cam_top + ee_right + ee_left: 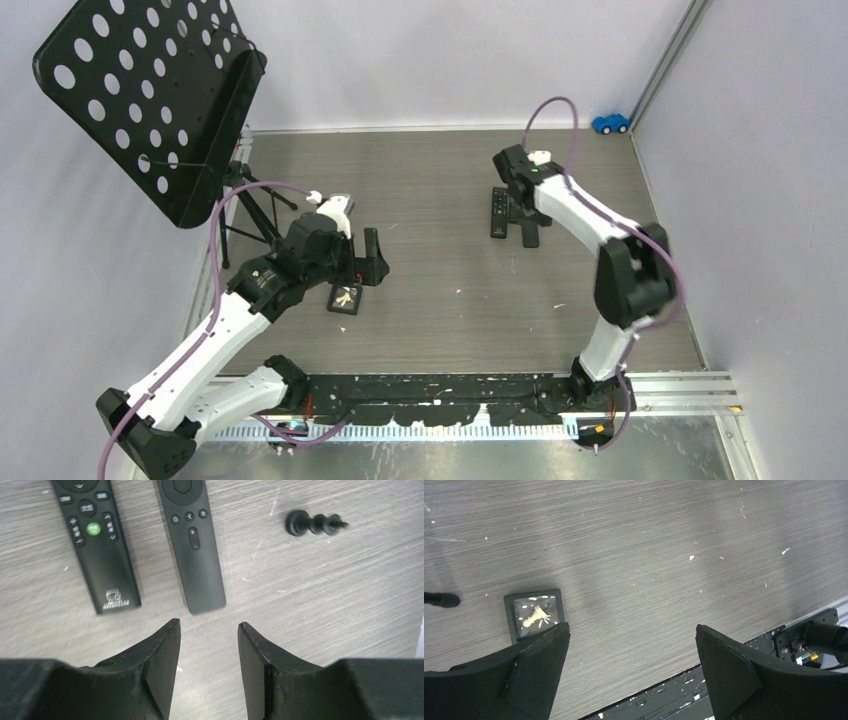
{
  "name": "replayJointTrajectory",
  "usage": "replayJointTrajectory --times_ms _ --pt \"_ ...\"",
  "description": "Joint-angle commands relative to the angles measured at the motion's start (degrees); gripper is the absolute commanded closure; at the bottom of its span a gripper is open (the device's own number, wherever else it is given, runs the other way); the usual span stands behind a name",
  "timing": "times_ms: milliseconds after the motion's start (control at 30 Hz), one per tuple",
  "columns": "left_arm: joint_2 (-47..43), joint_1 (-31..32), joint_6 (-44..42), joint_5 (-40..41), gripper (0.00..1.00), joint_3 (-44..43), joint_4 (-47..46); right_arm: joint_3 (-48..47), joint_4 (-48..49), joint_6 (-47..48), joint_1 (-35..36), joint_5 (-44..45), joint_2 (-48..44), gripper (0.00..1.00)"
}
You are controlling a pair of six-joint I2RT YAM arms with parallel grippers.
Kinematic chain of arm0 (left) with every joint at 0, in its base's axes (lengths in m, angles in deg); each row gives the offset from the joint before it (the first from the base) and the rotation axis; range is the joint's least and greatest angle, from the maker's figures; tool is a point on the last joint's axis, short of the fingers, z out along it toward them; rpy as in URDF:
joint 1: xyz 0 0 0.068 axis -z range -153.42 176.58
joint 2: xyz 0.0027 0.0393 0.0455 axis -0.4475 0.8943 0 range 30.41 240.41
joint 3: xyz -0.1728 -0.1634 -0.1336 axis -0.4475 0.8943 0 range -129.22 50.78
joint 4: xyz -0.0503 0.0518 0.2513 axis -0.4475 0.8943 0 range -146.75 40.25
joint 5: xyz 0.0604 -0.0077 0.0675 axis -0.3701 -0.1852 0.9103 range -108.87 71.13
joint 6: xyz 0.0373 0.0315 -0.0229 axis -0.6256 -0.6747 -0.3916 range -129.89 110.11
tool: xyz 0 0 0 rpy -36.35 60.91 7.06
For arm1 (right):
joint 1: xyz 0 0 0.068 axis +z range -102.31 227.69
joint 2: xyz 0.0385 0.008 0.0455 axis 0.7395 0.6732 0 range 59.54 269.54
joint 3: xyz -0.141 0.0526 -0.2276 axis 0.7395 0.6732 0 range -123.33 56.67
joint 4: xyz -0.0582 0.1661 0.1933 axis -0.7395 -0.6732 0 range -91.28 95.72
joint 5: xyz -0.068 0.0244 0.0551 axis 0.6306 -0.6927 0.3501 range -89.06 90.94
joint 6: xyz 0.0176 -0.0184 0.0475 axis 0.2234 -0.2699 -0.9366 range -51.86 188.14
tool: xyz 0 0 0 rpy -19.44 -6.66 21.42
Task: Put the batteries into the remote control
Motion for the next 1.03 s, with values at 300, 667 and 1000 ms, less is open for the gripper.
replayJointTrajectory --times_ms 300,667,1000 --pt "-5.1 2.6 -6.1 0.5 0.00 -3.7 -2.7 16.9 -0.6 -7.7 2.3 6.3 -60.0 0.15" --pt "-10.1 2.7 -7.6 5.7 0.00 0.4 -5.2 17.1 -7.2 -4.1 2.3 17.3 -88.4 0.13" --pt "-12.0 2.7 -8.4 6.9 0.00 1.3 -4.6 18.3 -9.1 -3.1 2.3 20.4 -92.4 0.12"
